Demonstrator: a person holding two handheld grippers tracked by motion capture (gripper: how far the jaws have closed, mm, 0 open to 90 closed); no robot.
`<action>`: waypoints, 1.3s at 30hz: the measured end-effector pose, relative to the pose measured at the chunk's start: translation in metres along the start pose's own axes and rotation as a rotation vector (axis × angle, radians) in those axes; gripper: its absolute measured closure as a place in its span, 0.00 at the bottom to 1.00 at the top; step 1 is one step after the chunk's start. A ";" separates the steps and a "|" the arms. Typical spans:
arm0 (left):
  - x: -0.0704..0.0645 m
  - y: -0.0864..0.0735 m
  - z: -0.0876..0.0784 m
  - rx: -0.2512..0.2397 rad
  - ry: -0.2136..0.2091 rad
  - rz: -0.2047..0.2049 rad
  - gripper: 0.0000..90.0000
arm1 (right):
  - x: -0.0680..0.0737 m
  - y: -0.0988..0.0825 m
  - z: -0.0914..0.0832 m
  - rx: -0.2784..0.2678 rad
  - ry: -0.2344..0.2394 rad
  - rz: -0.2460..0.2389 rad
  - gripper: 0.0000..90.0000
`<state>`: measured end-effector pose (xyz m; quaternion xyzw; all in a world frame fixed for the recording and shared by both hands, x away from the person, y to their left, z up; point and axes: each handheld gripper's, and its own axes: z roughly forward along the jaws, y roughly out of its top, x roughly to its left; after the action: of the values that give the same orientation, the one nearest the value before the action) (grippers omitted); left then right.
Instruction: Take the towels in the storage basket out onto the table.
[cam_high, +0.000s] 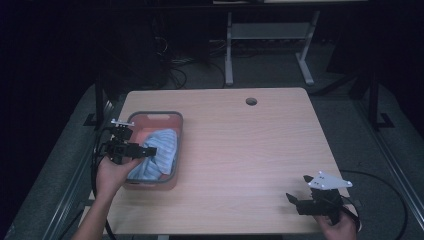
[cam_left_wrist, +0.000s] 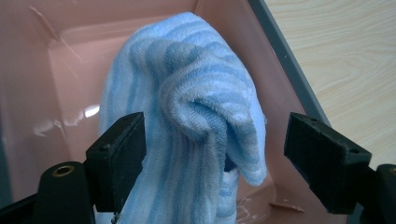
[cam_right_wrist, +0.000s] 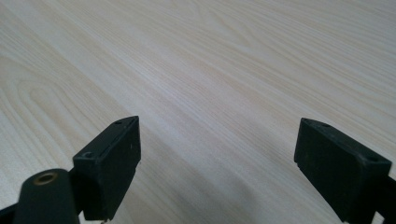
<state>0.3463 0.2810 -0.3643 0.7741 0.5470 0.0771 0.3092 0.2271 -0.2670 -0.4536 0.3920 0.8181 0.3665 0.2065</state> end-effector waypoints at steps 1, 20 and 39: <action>0.000 0.000 0.002 0.009 0.001 0.001 0.22 | 0.000 0.000 0.000 -0.002 0.000 -0.001 0.16; -0.001 0.003 0.040 0.143 0.027 -0.013 0.36 | 0.001 0.001 -0.001 -0.008 0.008 -0.003 0.16; -0.008 0.009 0.040 0.174 0.098 0.048 0.82 | -0.002 0.000 -0.002 -0.017 0.003 0.000 0.16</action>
<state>0.3683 0.2563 -0.3896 0.8061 0.5474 0.0745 0.2119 0.2268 -0.2698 -0.4520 0.3896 0.8154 0.3738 0.2087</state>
